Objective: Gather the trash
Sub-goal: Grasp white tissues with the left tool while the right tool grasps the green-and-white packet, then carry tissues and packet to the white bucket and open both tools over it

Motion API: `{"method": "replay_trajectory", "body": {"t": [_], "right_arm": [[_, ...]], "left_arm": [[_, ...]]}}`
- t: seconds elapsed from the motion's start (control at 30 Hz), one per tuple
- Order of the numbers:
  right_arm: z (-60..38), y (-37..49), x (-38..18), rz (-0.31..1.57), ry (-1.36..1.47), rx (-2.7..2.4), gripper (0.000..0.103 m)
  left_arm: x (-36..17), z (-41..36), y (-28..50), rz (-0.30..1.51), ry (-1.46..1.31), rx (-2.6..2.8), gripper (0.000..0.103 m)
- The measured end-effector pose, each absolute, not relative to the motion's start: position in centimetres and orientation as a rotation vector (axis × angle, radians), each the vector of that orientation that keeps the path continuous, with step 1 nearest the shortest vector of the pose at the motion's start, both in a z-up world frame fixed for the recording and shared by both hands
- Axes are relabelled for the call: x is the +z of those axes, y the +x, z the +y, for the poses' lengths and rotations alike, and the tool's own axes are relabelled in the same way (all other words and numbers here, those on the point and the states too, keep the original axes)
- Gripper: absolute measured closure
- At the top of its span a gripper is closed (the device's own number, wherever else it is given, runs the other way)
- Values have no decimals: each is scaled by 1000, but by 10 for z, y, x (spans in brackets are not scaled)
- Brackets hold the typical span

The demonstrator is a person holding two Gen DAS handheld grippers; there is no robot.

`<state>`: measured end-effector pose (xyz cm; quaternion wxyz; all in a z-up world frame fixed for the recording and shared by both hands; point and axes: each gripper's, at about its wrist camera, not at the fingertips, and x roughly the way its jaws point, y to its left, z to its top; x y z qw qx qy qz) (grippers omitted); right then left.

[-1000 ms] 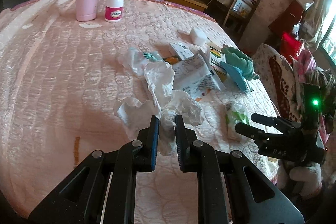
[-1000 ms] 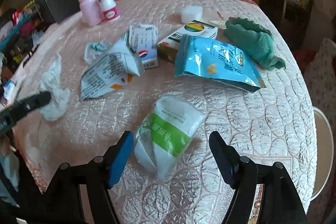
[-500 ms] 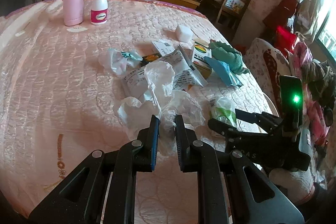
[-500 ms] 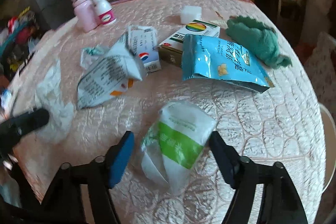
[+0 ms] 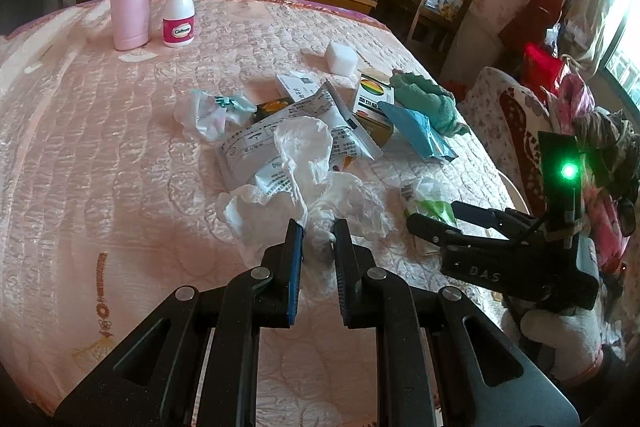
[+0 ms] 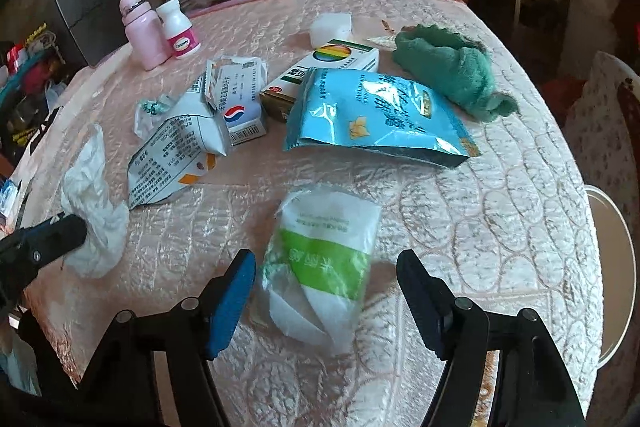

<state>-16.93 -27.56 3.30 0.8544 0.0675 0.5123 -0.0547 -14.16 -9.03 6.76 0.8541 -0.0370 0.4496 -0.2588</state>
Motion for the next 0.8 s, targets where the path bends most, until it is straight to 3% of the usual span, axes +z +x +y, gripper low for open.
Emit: {"method": "replay_trajectory", "body": {"t": [0.1, 0.17, 0.27, 0.8], "right_arm": [[-269, -168, 30, 1073, 113, -107, 36], [-266, -171, 30, 1057, 67, -115, 53], [-272, -177, 32, 1055, 94, -94, 62], [-320, -238, 98, 903, 153, -94, 62]], "left_arm": [[69, -93, -143, 943, -66, -538, 90], [71, -96, -146, 935, -58, -535, 90], [73, -101, -148, 928, -44, -532, 90], [105, -164, -169, 869, -4, -637, 90]]}}
